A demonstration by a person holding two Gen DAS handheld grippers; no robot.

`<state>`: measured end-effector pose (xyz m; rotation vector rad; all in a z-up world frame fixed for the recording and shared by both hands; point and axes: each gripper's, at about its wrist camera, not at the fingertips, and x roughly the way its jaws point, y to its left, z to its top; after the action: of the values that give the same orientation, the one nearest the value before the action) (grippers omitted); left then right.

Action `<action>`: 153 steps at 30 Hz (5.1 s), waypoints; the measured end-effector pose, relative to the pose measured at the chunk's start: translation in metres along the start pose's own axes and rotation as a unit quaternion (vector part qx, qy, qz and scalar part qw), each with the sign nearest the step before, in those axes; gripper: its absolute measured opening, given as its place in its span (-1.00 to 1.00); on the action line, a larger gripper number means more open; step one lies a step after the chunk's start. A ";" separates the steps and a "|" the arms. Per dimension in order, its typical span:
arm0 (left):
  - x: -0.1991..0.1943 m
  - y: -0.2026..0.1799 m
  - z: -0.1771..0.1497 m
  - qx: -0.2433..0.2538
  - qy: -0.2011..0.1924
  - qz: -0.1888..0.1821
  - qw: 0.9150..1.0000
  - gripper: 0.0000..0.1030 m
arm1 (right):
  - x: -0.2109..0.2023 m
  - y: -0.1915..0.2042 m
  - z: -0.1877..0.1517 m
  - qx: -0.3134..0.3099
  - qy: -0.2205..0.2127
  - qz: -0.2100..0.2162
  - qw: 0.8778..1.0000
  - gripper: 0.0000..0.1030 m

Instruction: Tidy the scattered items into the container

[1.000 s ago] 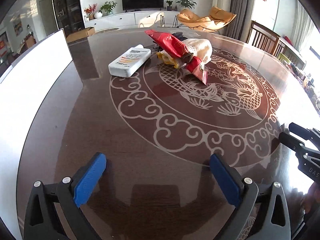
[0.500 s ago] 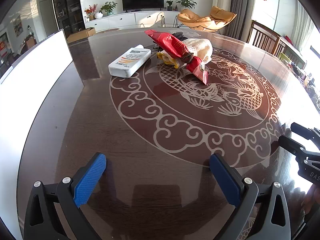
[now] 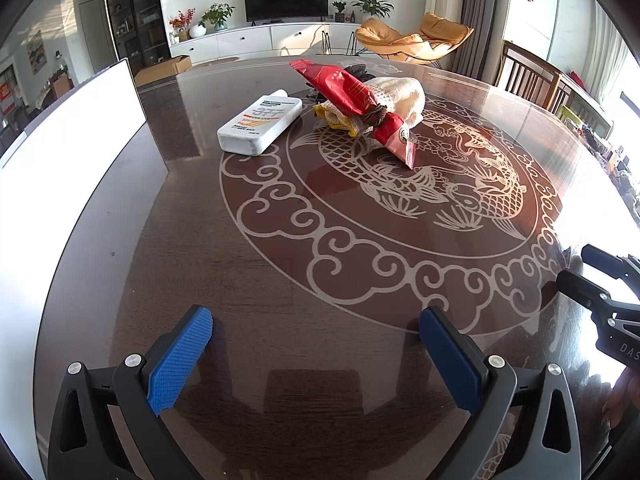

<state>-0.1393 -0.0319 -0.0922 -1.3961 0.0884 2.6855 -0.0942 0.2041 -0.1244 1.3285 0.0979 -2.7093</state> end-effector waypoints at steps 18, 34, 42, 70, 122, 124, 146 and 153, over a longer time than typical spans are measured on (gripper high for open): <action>0.000 0.000 0.000 0.000 0.000 0.000 1.000 1.00 | 0.001 0.001 0.000 0.000 0.000 0.000 1.000 0.35; 0.001 0.000 0.000 0.000 0.000 0.000 1.000 1.00 | 0.001 0.001 0.000 0.000 0.000 0.000 1.000 0.35; 0.001 0.000 0.000 0.000 0.000 0.000 1.000 1.00 | 0.001 0.001 0.000 0.000 0.000 0.000 1.000 0.35; 0.001 0.000 0.000 0.000 0.000 0.000 1.000 1.00 | 0.001 0.001 0.000 0.000 0.000 0.000 1.000 0.35; -0.008 0.018 -0.009 0.054 0.016 -0.037 0.998 1.00 | 0.001 0.001 0.000 0.000 0.000 0.000 1.000 0.35; -0.016 0.031 -0.021 0.049 0.015 -0.034 0.998 1.00 | 0.001 0.001 0.000 -0.002 0.000 -0.001 1.000 0.35; -0.028 0.049 -0.039 0.025 -0.001 -0.016 1.000 1.00 | 0.124 0.127 0.161 -0.192 0.063 0.102 0.974 0.29; -0.028 0.049 -0.039 0.025 -0.001 -0.016 1.000 1.00 | 0.109 0.121 0.147 -0.167 0.064 0.138 0.974 -0.34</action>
<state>-0.0973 -0.0865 -0.0915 -1.3677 0.1309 2.6403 -0.2582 0.0594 -0.1211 1.3019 0.3381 -2.2555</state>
